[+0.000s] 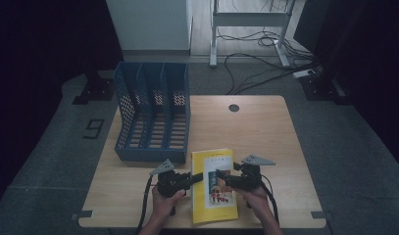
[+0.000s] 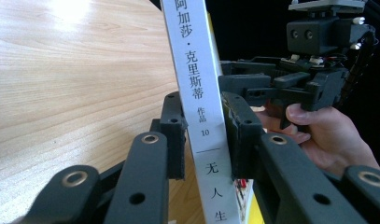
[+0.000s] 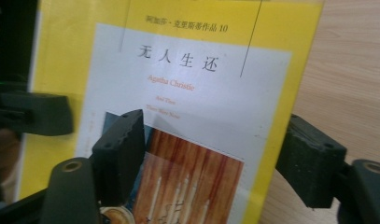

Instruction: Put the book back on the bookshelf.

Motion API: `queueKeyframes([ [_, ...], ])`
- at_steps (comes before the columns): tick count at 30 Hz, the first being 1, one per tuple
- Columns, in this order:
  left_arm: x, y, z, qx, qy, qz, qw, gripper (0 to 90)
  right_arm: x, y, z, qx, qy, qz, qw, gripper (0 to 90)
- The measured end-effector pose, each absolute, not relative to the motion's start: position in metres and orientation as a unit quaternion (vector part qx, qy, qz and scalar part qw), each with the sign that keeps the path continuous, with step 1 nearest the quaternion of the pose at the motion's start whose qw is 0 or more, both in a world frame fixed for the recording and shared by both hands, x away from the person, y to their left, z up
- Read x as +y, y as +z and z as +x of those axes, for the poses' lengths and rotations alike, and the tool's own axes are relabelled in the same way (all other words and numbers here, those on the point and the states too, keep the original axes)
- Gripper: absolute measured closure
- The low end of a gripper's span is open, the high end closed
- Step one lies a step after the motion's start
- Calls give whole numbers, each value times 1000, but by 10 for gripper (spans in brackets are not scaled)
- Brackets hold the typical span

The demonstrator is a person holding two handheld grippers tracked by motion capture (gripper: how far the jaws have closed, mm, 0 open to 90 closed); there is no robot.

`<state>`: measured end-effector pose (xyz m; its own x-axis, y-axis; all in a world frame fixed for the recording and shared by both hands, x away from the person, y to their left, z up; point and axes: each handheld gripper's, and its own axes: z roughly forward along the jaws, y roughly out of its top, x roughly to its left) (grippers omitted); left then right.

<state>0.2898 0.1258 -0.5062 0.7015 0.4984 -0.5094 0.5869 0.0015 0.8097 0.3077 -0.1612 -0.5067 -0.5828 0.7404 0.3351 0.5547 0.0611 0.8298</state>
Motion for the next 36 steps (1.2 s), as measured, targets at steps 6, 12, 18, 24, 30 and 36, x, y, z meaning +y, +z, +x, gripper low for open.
queueKeyframes([
  [6,126,-503,288,378,-37,705,599,731,-164,-505,312,717,525,452,74,206],
  [12,125,-500,286,370,-25,711,598,731,-163,-500,316,714,536,448,53,215],
  [18,123,-489,282,351,-3,716,603,737,-162,-487,311,714,532,449,72,216],
  [24,120,-480,274,333,23,724,603,743,-159,-472,302,707,539,446,103,214],
  [30,117,-477,272,323,29,730,601,747,-160,-463,295,696,554,439,125,227],
  [36,115,-475,270,316,34,735,599,750,-160,-455,287,690,561,431,155,231],
])
